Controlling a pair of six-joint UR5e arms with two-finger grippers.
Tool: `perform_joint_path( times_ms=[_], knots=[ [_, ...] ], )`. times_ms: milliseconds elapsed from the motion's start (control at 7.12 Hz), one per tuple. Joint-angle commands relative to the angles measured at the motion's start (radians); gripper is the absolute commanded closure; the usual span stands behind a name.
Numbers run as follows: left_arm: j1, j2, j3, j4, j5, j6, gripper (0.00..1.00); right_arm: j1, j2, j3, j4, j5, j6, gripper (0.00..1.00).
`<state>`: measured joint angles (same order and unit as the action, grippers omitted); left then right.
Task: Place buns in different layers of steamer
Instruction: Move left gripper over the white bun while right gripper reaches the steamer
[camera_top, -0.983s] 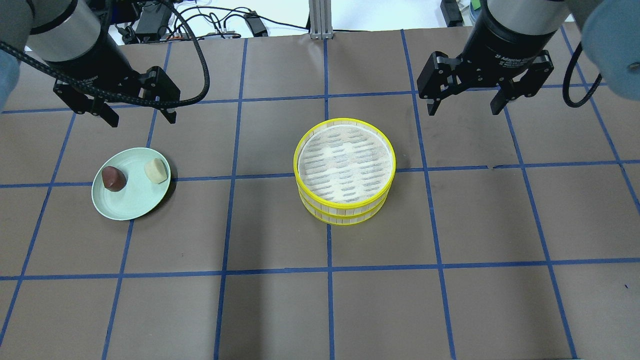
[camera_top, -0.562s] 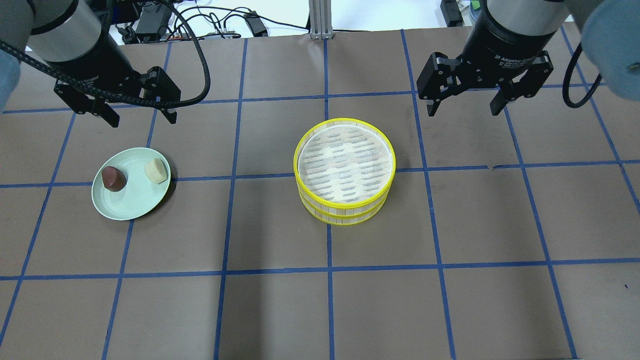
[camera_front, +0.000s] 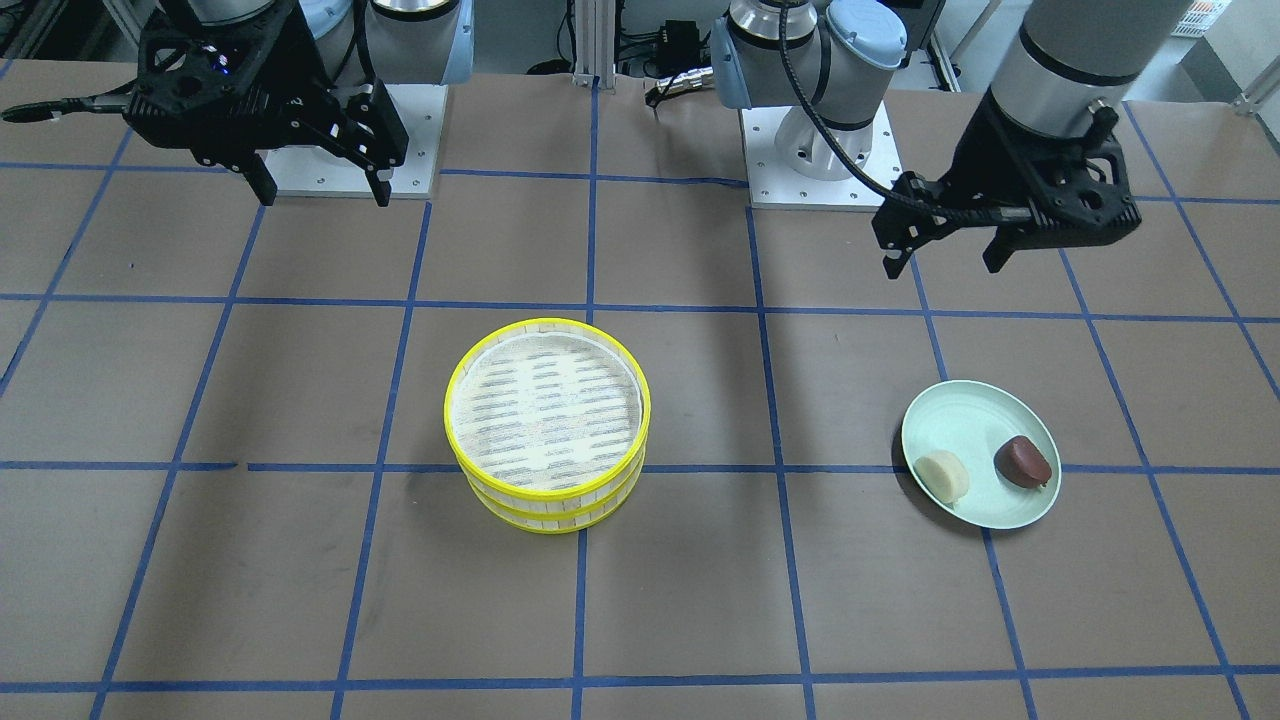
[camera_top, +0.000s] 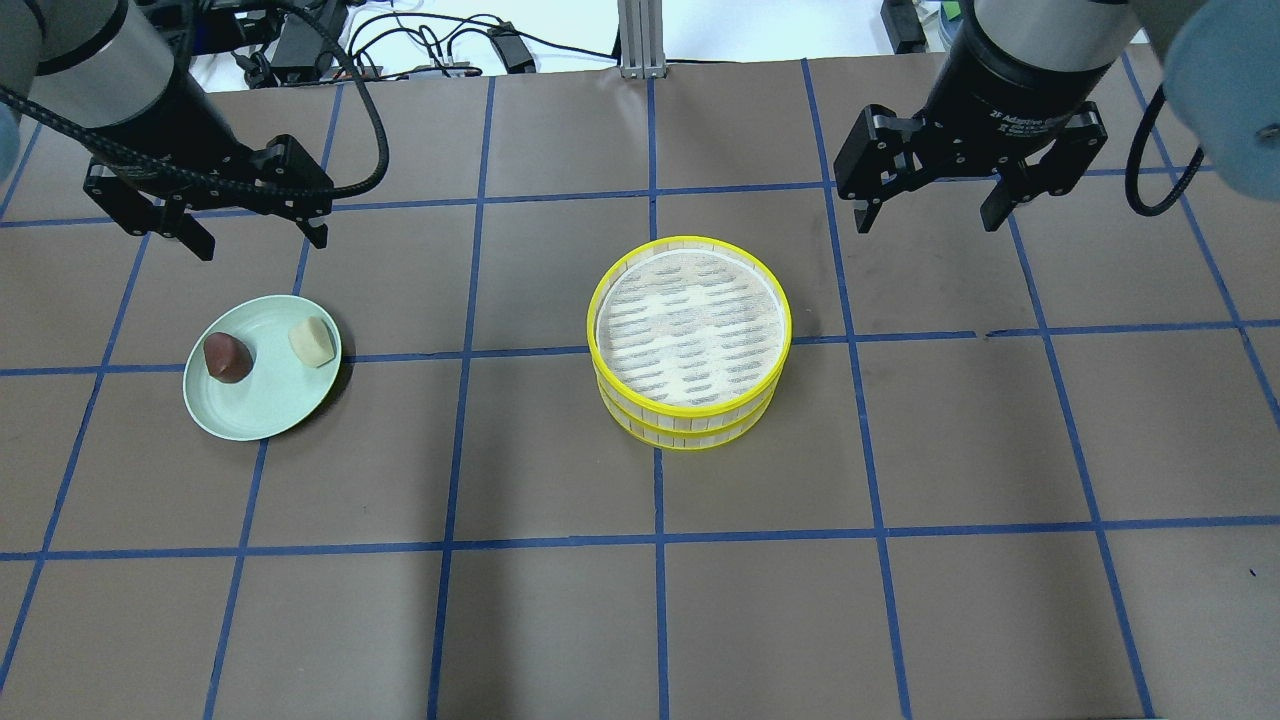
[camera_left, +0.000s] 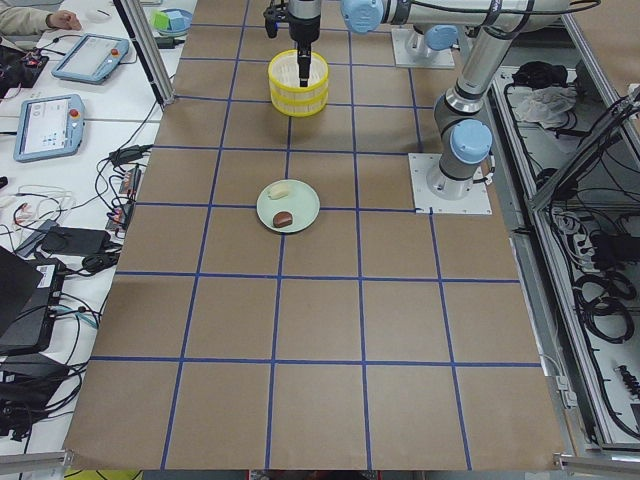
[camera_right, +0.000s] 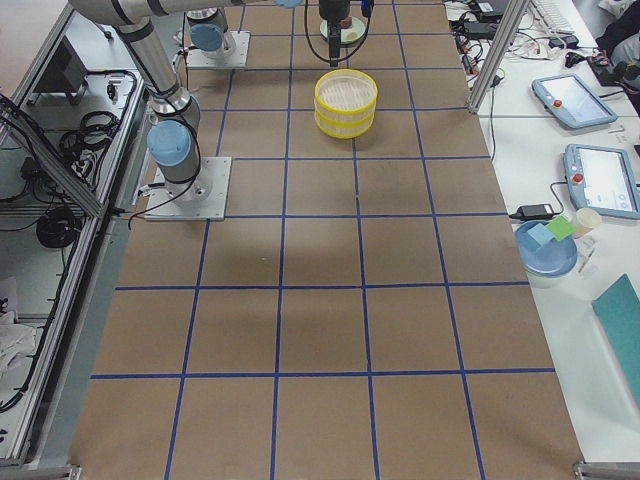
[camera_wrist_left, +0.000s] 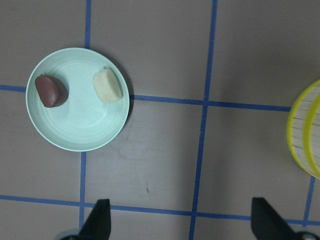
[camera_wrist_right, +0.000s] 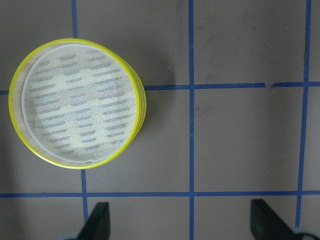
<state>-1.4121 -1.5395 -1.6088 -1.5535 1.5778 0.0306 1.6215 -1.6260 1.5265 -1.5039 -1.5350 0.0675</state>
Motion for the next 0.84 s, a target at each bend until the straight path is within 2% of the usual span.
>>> perform_joint_path(
  times_ms=[0,562,702],
  knots=[
    [0.128,-0.010,-0.057,0.059,-0.083,0.000,0.00,0.000,0.002,0.000,0.001,-0.002,0.000,0.00],
    [0.154,-0.158,-0.069,0.193,-0.090,-0.014,0.00,0.001,0.017,0.012,0.005,-0.001,0.015,0.00],
    [0.162,-0.200,-0.078,0.219,-0.090,-0.014,0.00,0.012,0.065,0.012,-0.002,-0.001,0.021,0.00]
  ],
)
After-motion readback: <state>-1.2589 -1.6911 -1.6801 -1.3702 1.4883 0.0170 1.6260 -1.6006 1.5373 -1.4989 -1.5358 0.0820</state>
